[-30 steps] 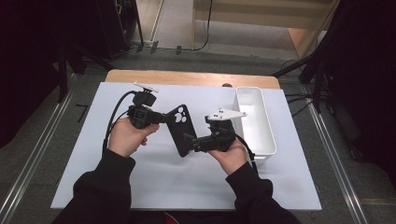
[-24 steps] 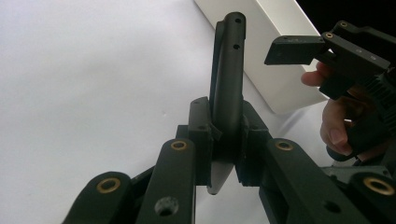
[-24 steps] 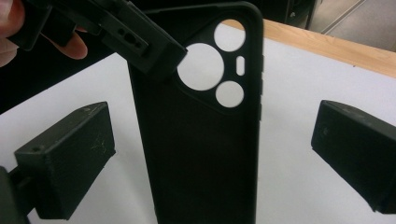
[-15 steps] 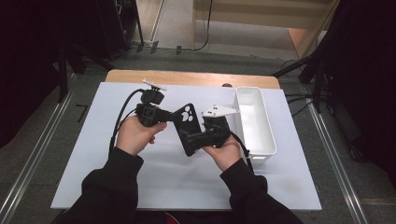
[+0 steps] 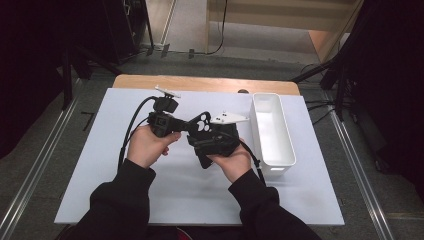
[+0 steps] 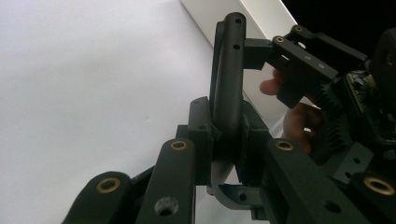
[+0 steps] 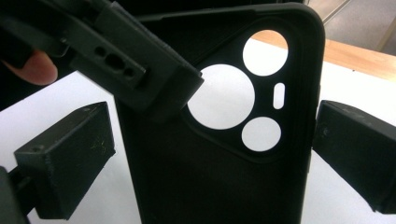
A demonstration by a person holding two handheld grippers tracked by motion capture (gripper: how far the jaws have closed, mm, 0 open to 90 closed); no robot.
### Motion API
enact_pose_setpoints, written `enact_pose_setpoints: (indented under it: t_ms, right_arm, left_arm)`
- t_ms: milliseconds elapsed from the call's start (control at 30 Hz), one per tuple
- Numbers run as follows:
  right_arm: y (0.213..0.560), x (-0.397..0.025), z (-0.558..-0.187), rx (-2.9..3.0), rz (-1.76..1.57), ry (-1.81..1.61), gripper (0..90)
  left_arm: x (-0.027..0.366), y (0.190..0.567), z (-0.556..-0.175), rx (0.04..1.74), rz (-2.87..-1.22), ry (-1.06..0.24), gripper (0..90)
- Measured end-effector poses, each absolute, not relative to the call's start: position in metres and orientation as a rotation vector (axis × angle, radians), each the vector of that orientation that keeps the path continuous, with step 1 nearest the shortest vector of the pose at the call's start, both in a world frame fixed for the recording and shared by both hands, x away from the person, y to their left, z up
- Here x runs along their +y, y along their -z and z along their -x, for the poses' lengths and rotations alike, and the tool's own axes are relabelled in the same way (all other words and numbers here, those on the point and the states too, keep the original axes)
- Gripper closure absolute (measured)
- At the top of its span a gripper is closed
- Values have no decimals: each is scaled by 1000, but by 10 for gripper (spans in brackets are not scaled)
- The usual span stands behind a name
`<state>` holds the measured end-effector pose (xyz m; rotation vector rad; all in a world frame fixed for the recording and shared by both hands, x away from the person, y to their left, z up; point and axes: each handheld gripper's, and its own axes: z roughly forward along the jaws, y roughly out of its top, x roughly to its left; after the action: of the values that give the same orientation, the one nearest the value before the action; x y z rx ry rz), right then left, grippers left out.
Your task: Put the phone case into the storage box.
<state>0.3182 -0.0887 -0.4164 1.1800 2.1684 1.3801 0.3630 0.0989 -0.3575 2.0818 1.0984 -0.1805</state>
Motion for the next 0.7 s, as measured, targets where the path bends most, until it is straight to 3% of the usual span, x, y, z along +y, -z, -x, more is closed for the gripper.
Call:
enact_pose_setpoints:
  t_ms: [167,333,700]
  right_arm:
    - [418,-88,-321,2177,-1199,-1385,0]
    - [418,-90,-321,2171,-1190,-1405,83]
    - [416,-90,-318,2183,-1150,-1383,115]
  left_arm:
    - [98,358,-362,1095,-2079,178,787]
    - [97,359,-361,1097,-2066,174,786]
    - [98,357,-360,1089,-2070,164,781]
